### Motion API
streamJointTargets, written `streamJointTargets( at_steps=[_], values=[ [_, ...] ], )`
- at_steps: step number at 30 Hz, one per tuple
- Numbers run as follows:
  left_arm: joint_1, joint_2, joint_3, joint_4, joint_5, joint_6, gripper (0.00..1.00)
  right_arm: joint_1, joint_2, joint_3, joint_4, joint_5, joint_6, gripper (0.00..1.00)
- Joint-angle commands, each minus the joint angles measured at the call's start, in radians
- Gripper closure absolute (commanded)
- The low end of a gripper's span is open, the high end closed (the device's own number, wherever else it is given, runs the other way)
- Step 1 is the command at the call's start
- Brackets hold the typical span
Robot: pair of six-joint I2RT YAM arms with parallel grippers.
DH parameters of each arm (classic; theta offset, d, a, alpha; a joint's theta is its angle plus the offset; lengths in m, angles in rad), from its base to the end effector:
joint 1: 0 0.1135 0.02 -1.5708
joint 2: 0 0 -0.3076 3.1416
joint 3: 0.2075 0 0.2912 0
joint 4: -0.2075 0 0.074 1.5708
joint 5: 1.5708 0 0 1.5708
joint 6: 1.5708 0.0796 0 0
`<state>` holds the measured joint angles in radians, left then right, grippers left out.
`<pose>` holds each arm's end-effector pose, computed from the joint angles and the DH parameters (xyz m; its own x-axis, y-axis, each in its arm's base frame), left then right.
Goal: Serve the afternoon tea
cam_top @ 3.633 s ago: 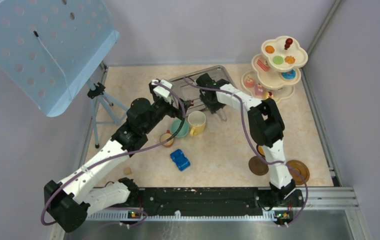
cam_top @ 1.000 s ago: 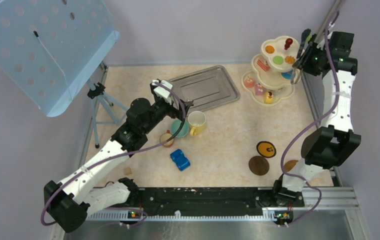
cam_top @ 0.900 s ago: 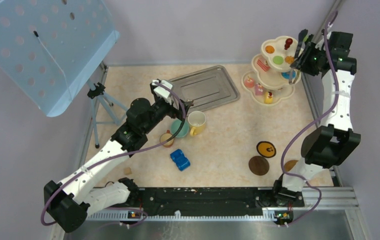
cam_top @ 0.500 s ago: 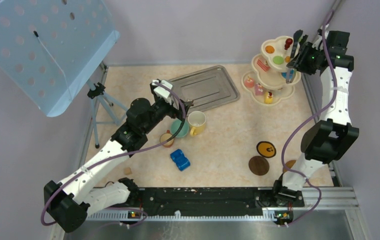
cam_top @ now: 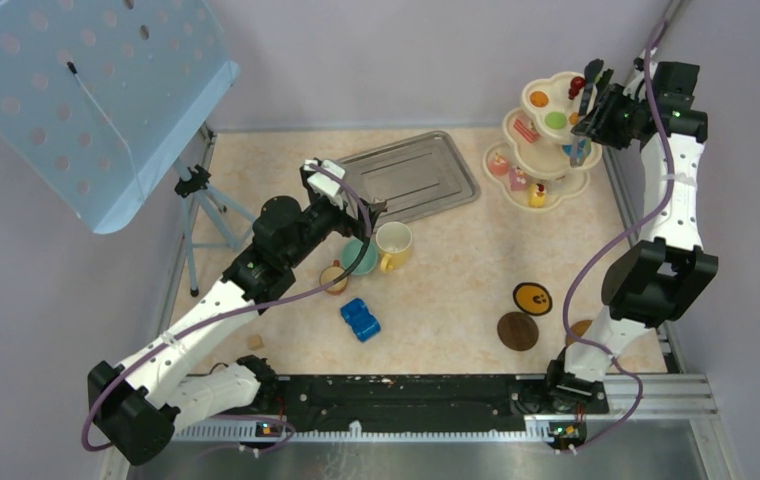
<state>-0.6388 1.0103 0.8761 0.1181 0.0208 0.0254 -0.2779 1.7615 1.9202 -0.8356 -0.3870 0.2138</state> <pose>0.2402 -0.1805 0.3929 0.0027 0.0297 -0.9996 0.6129 0.7897 0.0251 0.4557 -0.0988 0.4273 -0.5948 0.3740 -0.7116 0.0996 0.9127 0.3964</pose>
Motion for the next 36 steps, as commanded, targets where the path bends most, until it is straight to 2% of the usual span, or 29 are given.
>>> streamJointTargets(
  at_steps=[1, 17, 23, 31, 33, 36],
  values=[
    [-0.005, -0.018, 0.015, 0.026, 0.007, -0.004, 0.01, -0.002, -0.025, 0.015, 0.034, -0.018, -0.004, 0.68],
    [-0.006, -0.016, 0.016, 0.028, 0.012, -0.004, 0.01, -0.002, -0.050, 0.012, 0.024, -0.007, -0.023, 0.55],
    [-0.005, -0.017, 0.013, 0.029, 0.005, -0.002, 0.01, -0.002, -0.078, -0.006, 0.028, 0.026, -0.018, 0.56],
    [-0.006, -0.020, 0.012, 0.031, -0.004, -0.004, 0.01, 0.001, -0.248, -0.039, 0.040, 0.152, -0.001, 0.60],
    [-0.006, -0.021, 0.012, 0.031, 0.005, -0.005, 0.01, 0.031, -0.308, -0.072, 0.056, 0.149, -0.016, 0.60],
    [-0.005, -0.025, 0.011, 0.031, -0.008, -0.002, 0.01, 0.156, -0.374, -0.108, 0.061, 0.154, -0.082, 0.60]
  ],
)
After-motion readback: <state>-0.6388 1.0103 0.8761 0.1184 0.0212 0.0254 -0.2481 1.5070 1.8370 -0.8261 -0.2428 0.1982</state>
